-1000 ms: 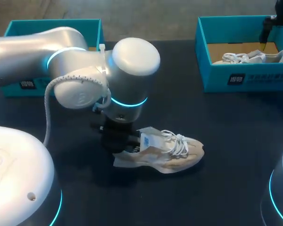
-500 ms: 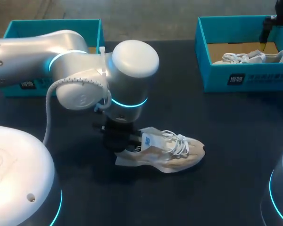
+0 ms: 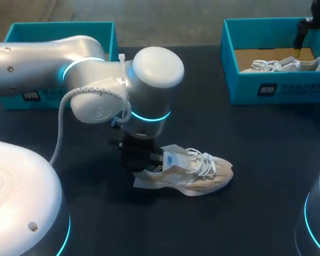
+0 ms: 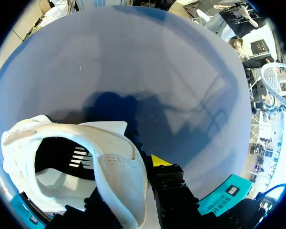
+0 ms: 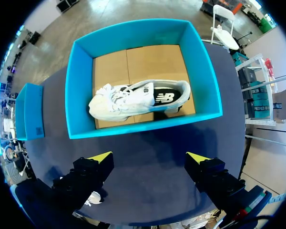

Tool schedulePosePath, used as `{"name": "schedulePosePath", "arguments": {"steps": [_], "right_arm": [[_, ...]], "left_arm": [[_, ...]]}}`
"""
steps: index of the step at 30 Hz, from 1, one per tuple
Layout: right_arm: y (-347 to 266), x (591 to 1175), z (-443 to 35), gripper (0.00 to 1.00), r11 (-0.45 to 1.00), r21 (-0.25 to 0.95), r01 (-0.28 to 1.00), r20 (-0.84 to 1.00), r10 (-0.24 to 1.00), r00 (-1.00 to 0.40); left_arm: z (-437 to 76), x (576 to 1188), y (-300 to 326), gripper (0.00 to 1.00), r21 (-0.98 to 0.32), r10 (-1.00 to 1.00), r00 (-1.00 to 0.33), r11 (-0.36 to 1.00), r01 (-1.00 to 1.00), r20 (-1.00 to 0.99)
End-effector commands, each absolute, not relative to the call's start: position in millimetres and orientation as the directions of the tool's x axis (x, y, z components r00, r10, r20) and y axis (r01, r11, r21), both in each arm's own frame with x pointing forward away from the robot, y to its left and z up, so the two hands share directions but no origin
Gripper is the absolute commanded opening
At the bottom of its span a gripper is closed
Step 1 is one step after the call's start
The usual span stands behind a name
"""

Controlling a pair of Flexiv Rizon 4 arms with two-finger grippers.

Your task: Take the shoe out of the shoebox, open the shoe tongue, remove and reinsert the insole, then place the shoe into the shoebox

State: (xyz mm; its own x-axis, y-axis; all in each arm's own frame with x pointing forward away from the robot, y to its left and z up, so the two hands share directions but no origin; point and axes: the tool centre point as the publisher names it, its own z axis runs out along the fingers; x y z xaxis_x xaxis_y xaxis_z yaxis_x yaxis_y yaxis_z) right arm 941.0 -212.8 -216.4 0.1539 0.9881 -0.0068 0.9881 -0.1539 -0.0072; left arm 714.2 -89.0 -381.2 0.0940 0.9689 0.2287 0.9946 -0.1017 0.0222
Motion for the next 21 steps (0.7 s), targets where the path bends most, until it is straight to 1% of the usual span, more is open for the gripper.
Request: {"name": "schedulePosePath", "arguments": {"steps": [1,12,14,17,18,20,21], "right_arm": [[-212.3,939.4,-216.2,1.0,-0.156,-0.005,0.988,-0.007,0.988,0.156],[-212.3,939.4,-216.2,1.0,-0.156,-0.005,0.988,-0.007,0.988,0.156],[-212.3,939.4,-216.2,1.0,-0.156,-0.005,0.988,-0.007,0.988,0.156],[-212.3,939.4,-216.2,1.0,-0.156,-0.005,0.988,-0.007,0.988,0.156],[-212.3,939.4,-216.2,1.0,-0.156,-0.005,0.988,-0.007,0.988,0.156],[-212.3,939.4,-216.2,1.0,-0.156,-0.005,0.988,-0.007,0.988,0.156],[-212.3,939.4,-216.2,1.0,-0.156,-0.005,0.988,-0.007,0.988,0.156]], "left_arm": [[-384.0,713.4,-94.1,0.0,0.022,0.969,0.095,-0.102,0.994,0.23],[-386.9,716.4,-98.0,0.0,0.026,0.968,0.102,-0.11,0.994,0.229],[-386.0,716.8,-97.4,0.32,0.021,0.97,0.105,-0.113,0.993,0.219],[-384.9,718.5,-97.2,0.44,0.013,0.973,0.118,-0.123,0.992,0.198],[-384.5,718.5,-96.8,0.52,0.013,0.973,0.119,-0.124,0.992,0.197],[-384.5,718.7,-96.8,0.75,0.014,0.973,0.126,-0.131,0.991,0.192],[-384.4,718.7,-96.7,0.8,0.014,0.973,0.127,-0.132,0.991,0.191]]}}
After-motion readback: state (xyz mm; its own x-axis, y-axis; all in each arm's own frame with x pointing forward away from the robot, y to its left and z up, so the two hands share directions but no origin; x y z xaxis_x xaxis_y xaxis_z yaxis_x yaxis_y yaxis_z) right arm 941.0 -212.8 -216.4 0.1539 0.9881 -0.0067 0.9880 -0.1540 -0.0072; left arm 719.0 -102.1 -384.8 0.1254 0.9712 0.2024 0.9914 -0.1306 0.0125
